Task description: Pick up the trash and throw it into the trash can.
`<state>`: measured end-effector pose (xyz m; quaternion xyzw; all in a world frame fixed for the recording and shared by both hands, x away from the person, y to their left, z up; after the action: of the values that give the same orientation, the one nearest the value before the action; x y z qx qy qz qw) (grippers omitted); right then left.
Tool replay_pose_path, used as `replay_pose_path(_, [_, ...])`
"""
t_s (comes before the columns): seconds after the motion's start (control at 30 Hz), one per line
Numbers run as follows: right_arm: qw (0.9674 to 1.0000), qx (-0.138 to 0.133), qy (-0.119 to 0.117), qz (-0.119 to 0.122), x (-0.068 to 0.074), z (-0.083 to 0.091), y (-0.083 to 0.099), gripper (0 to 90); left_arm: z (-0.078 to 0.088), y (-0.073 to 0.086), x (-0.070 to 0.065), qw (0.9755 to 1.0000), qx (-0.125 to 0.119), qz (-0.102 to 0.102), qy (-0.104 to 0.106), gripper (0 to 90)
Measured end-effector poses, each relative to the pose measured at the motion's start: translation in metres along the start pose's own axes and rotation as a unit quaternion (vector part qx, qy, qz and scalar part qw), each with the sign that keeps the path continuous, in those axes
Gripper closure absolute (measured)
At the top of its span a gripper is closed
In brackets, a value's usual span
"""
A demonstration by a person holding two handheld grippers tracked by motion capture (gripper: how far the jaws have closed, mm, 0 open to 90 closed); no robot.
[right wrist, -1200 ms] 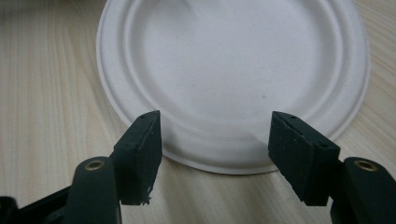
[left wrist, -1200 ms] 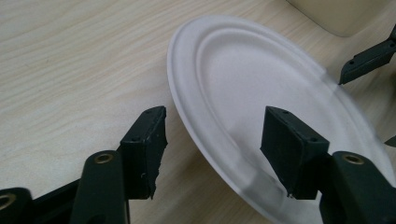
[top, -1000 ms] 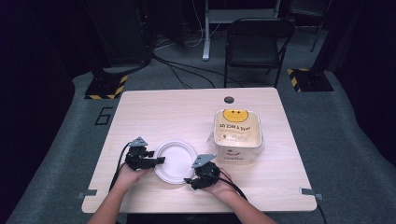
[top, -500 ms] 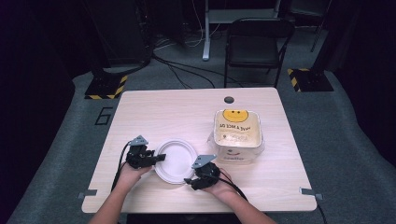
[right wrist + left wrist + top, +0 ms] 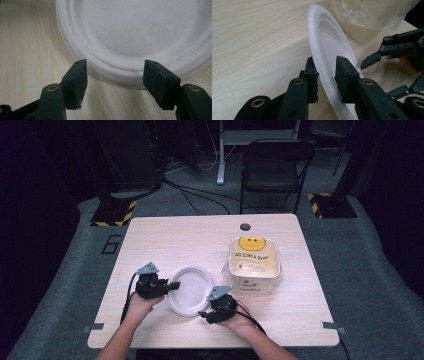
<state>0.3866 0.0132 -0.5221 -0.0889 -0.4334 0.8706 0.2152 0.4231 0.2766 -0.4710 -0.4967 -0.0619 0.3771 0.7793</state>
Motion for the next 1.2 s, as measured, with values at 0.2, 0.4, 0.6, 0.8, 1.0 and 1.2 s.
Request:
replay_pose_path(0.2, [0.9999, -0.002, -0.006, 0.01, 0.003, 0.008, -0.005, 35.3, 0.001, -0.004, -0.004, 0.9999, -0.001, -0.002, 0.012, 76.7])
replay_pose_path(0.4, [0.9998, -0.003, -0.009, 0.015, 0.009, 0.02, -0.006, 35.5, 0.004, -0.013, -0.008, 0.9998, -0.001, -0.01, 0.017, 80.4])
replay_pose_path(0.6, [0.9996, -0.011, -0.018, 0.018, 0.014, 0.032, -0.005, 35.6, 0.01, -0.024, -0.011, 0.9997, -0.005, -0.016, 0.015, 81.7])
replay_pose_path(0.8, [0.9993, -0.022, -0.024, 0.02, 0.018, 0.037, -0.004, 35.6, 0.013, -0.035, -0.012, 0.9998, -0.001, -0.02, 0.004, 81.7])
replay_pose_path(1.0, [0.9989, -0.034, -0.02, 0.027, 0.018, 0.037, -0.003, 35.7, 0.016, -0.047, -0.017, 0.9996, 0.004, -0.028, -0.008, 81.7])
replay_pose_path(1.2, [0.9989, -0.028, -0.021, 0.03, 0.022, 0.033, -0.001, 36.2, 0.019, -0.065, -0.023, 0.999, 0.005, -0.041, -0.018, 81.7])
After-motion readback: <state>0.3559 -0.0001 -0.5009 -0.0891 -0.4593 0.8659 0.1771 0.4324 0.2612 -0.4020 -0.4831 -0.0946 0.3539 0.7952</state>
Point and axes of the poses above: each handheld gripper's, and its own axes: z roughly backward along the jaws, y roughly out of its underside, x roughly to its left, the point moved 1 cm from there along -z, roughly forward along the jaws, and after that the axes turned 3 degrees about -x, right-handed, at the moved point
